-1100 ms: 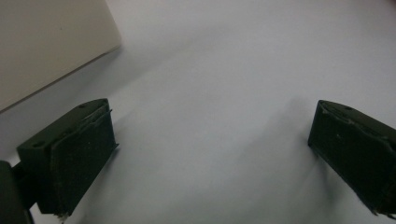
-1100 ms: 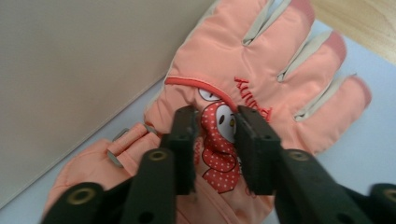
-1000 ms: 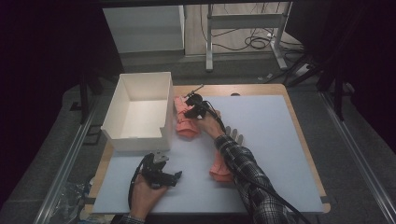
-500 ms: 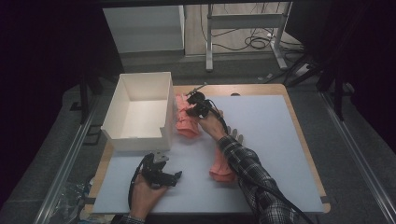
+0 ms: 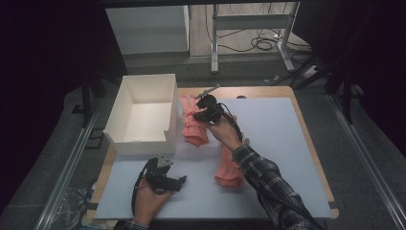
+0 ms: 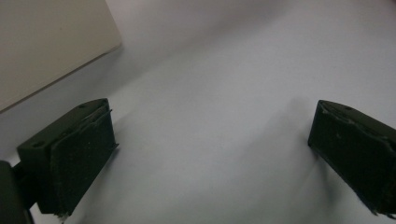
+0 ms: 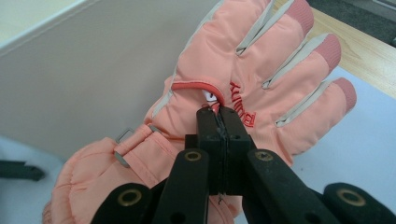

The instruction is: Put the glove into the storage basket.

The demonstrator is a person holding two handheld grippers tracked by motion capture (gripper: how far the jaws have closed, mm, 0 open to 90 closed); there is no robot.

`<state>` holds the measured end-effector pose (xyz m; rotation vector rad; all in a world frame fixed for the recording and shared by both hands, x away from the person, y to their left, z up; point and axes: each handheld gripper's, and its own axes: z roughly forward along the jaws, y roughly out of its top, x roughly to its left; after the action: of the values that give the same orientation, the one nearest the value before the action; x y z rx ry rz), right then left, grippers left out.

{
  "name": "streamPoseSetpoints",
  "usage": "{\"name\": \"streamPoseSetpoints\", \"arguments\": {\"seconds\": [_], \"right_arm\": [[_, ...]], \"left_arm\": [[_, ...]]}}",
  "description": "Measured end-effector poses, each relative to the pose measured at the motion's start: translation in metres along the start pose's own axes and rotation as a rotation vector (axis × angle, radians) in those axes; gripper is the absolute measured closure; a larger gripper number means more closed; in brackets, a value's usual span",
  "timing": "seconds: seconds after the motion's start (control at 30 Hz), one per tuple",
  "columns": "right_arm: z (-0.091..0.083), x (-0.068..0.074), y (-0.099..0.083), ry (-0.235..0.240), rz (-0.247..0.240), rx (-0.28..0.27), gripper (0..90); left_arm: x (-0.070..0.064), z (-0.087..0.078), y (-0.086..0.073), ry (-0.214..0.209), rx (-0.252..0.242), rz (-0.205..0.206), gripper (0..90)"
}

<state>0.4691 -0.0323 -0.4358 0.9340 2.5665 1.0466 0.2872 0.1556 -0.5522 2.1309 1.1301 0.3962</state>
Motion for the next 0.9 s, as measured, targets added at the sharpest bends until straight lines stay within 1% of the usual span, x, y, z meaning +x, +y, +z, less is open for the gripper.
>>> {"name": "streamPoseSetpoints", "arguments": {"seconds": [0.03, 0.1, 0.2, 0.3, 0.33, 0.37, 0.4, 0.5, 0.53, 0.57, 0.6, 0.63, 0.7, 0.73, 0.77, 0.83, 0.9], "right_arm": [[-0.005, 0.001, -0.001, 0.001, -0.004, -0.001, 88.7], [-0.007, 0.002, -0.002, 0.001, -0.004, -0.003, 88.7], [-0.018, 0.005, -0.006, 0.006, -0.004, -0.010, 88.7], [-0.033, 0.009, -0.011, 0.006, -0.004, -0.014, 88.7], [-0.033, 0.009, -0.011, 0.006, -0.004, -0.014, 88.7], [-0.041, 0.010, -0.014, 0.004, -0.001, -0.016, 88.7], [-0.041, 0.010, -0.014, 0.004, -0.001, -0.016, 88.7], [-0.054, 0.010, -0.021, -0.001, 0.006, -0.019, 88.7], [-0.054, 0.010, -0.021, -0.001, 0.006, -0.019, 88.7], [-0.062, 0.010, -0.026, -0.002, 0.012, -0.022, 88.6], [-0.062, 0.010, -0.026, -0.002, 0.012, -0.022, 88.6], [-0.069, 0.010, -0.030, -0.005, 0.016, -0.025, 88.6], [-0.074, 0.011, -0.035, -0.008, 0.014, -0.027, 88.6], [-0.074, 0.011, -0.035, -0.008, 0.014, -0.027, 88.6], [-0.081, 0.012, -0.040, -0.012, 0.018, -0.026, 88.6], [-0.084, 0.012, -0.042, -0.012, 0.019, -0.027, 88.6], [-0.095, 0.012, -0.049, -0.022, 0.024, -0.034, 88.6]], "left_arm": [[0.000, 0.000, 0.000, 0.000, 0.000, 0.000, 0.6], [0.000, 0.000, 0.000, 0.001, 0.001, 0.000, 0.6], [0.000, 0.000, 0.000, 0.000, 0.000, 0.000, 0.6], [0.000, 0.000, 0.000, 0.001, -0.001, 0.002, 0.6], [0.000, 0.000, 0.000, 0.001, -0.001, 0.002, 0.6], [0.000, 0.000, 0.000, 0.001, -0.003, 0.000, 0.6], [0.000, 0.000, 0.000, 0.001, -0.003, 0.000, 0.6], [0.000, 0.000, 0.000, 0.002, -0.003, 0.000, 0.6], [0.000, 0.000, 0.000, 0.002, -0.003, 0.000, 0.6], [0.000, 0.000, 0.000, 0.002, -0.004, -0.001, 0.6], [0.000, 0.000, 0.000, 0.002, -0.004, -0.001, 0.6], [0.000, 0.000, 0.000, 0.002, -0.002, 0.000, 0.6], [0.000, 0.000, 0.000, 0.002, -0.002, -0.001, 0.6], [0.000, 0.000, 0.000, 0.002, -0.002, -0.001, 0.6], [0.000, 0.000, 0.000, 0.003, -0.002, 0.000, 0.6], [0.000, 0.000, 0.000, 0.002, -0.002, -0.001, 0.6], [0.000, 0.000, 0.000, 0.002, -0.003, -0.002, 0.6]]}}
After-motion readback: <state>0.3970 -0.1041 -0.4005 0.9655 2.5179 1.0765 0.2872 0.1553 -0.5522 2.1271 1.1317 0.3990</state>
